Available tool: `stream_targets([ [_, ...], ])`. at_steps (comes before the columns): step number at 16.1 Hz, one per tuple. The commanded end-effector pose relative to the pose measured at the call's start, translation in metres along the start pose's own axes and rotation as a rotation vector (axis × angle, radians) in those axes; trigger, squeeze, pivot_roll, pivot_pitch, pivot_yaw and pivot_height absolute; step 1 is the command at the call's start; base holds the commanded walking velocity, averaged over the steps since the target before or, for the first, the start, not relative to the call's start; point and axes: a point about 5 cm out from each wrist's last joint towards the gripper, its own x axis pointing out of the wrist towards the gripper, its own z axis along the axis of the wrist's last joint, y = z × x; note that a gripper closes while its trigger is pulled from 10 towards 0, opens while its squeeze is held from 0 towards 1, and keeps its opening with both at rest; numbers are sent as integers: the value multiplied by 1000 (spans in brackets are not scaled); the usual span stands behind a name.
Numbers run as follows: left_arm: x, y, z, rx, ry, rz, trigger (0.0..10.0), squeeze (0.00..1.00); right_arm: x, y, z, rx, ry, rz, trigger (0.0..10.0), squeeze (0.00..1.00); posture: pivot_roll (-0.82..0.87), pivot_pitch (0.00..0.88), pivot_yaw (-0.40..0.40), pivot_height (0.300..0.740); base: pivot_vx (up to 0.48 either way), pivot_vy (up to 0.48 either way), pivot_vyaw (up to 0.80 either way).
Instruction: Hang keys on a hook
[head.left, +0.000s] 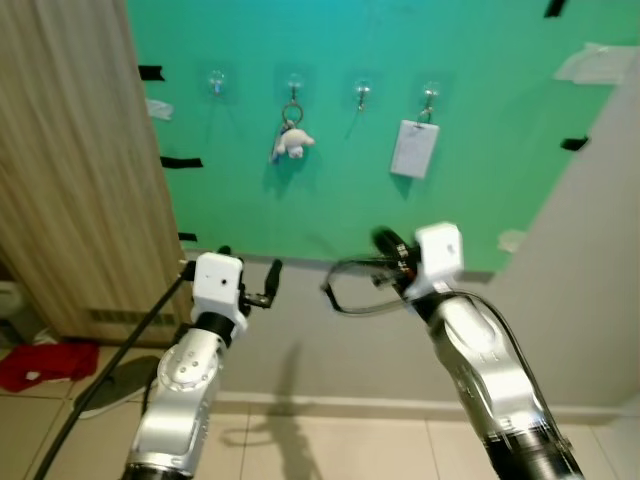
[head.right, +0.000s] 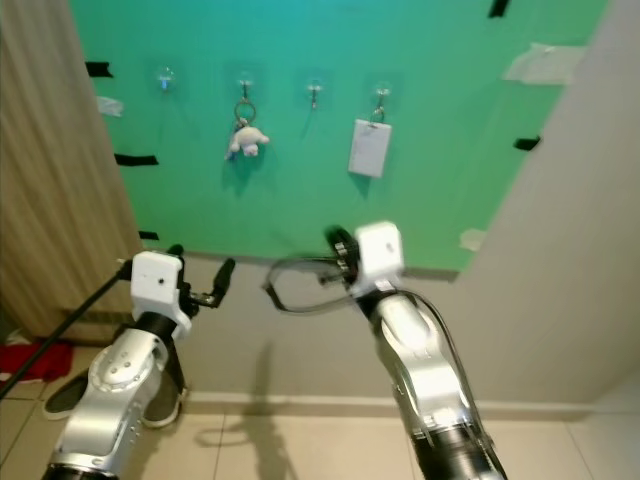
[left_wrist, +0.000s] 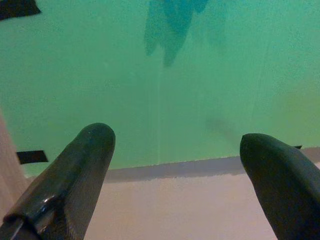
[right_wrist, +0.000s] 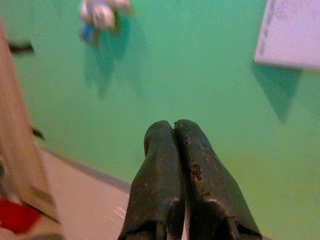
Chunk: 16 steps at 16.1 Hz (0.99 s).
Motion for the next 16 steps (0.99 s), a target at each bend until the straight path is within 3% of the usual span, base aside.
stream_targets([
  [1,3,-5,1,5,2,-15,10000,0,3,-16,5,68,-12,-43,0,0,4,0,-48,732,0,0,0],
  [2,3,-5,1,6,2,-14,10000,0,16,-21,14,155,-45,-45,0,0,7,0,-48,732,0,0,0],
  [3,3,-6,1,6,-1,-15,10000,0,18,-22,18,152,-50,-32,0,0,16,0,-56,732,0,0,0],
  [4,3,-7,3,16,-9,-17,10000,0,19,-24,24,118,-69,-21,0,0,25,0,-64,732,0,0,0],
  [5,2,-7,4,37,-14,-14,10000,0,10,-31,26,7,-77,-68,0,0,29,0,-70,732,0,0,0],
  [6,-4,-5,3,42,-1,-1,10000,0,-16,-46,14,-226,-32,-232,0,0,34,0,-74,732,0,0,0],
  [7,-9,-3,3,41,6,4,10000,0,-27,-48,11,-267,-22,-265,0,0,34,0,-78,732,0,0,0],
  [8,-26,1,-1,37,44,12,10000,0,-58,-46,3,-349,8,-291,0,0,25,0,-74,732,0,0,0],
  [9,-35,3,-5,36,71,13,10000,0,-73,-43,-1,-382,29,-288,0,0,24,0,-73,732,0,0,0],
  [10,-53,6,-8,22,121,26,10000,0,-107,-40,-12,-412,101,-306,0,0,15,0,-74,732,0,0,0],
  [12,-62,5,1,18,108,37,10000,0,-132,-38,-20,-414,154,-326,0,0,7,0,-74,732,0,0,0],
  [13,-53,4,29,35,-47,45,10000,0,-125,-35,-18,-310,121,-325,0,0,5,0,-75,732,0,0,0],
  [16,-40,-1,42,57,-91,34,10000,0,-100,-24,-6,-214,35,-263,0,0,9,0,-73,732,415,0,0],
])
